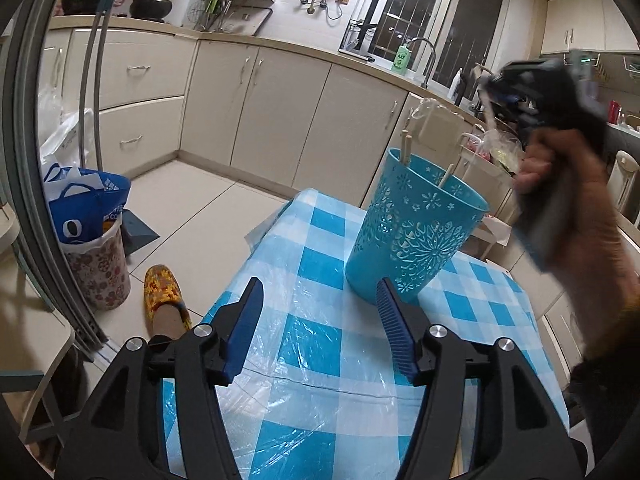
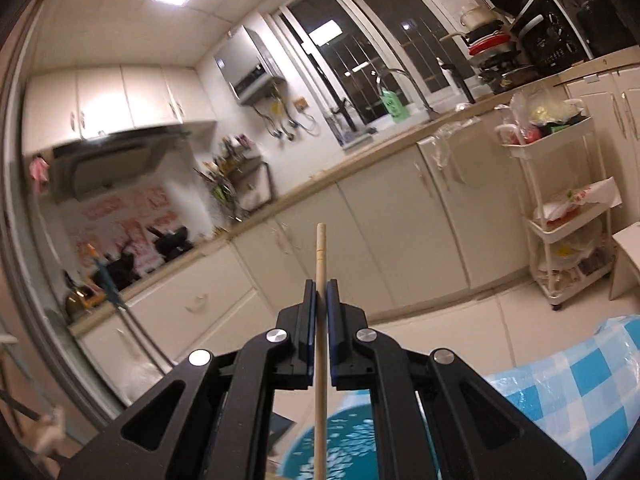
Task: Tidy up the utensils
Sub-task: 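Carry the held chopstick into the teal basket and open the right tool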
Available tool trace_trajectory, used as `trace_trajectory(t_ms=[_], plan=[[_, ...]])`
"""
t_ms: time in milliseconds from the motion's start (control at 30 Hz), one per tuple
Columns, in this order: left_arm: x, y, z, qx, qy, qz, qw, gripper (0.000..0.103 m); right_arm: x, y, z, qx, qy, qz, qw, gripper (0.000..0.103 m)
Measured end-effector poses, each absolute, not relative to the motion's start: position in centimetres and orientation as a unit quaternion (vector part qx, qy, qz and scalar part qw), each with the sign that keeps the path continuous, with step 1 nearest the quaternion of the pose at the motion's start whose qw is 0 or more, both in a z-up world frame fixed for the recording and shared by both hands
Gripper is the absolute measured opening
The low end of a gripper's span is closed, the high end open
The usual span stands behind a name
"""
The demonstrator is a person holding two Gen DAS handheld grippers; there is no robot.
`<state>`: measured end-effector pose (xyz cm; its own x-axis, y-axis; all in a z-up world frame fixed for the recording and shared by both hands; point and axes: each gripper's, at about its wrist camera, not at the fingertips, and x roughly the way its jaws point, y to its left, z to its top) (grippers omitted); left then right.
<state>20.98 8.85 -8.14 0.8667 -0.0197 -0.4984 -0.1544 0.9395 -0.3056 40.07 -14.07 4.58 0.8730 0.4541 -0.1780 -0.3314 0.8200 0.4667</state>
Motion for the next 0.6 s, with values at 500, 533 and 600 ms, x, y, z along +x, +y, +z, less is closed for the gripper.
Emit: trace_trajectory(t_ms=[500,533,600], plan=[[20.1,8.4,-8.0,-0.17,0.271,0.027,0.947,0.061,35.2,-15.5,1.2,0.14,0.193,0.22,0.946,0.024],[20.0,8.5,-8.0,-0.17,0.272,0.029,0.947,0.062,33.7,-16.5,0.5,0.139,0.205,0.217,0.944,0.026],[19.8,8.7,-7.9,-0.17,0.276,0.032,0.945,0.064,30.9,-18.2,-2.0,0.127,0.25,0.197,0.939,0.026]])
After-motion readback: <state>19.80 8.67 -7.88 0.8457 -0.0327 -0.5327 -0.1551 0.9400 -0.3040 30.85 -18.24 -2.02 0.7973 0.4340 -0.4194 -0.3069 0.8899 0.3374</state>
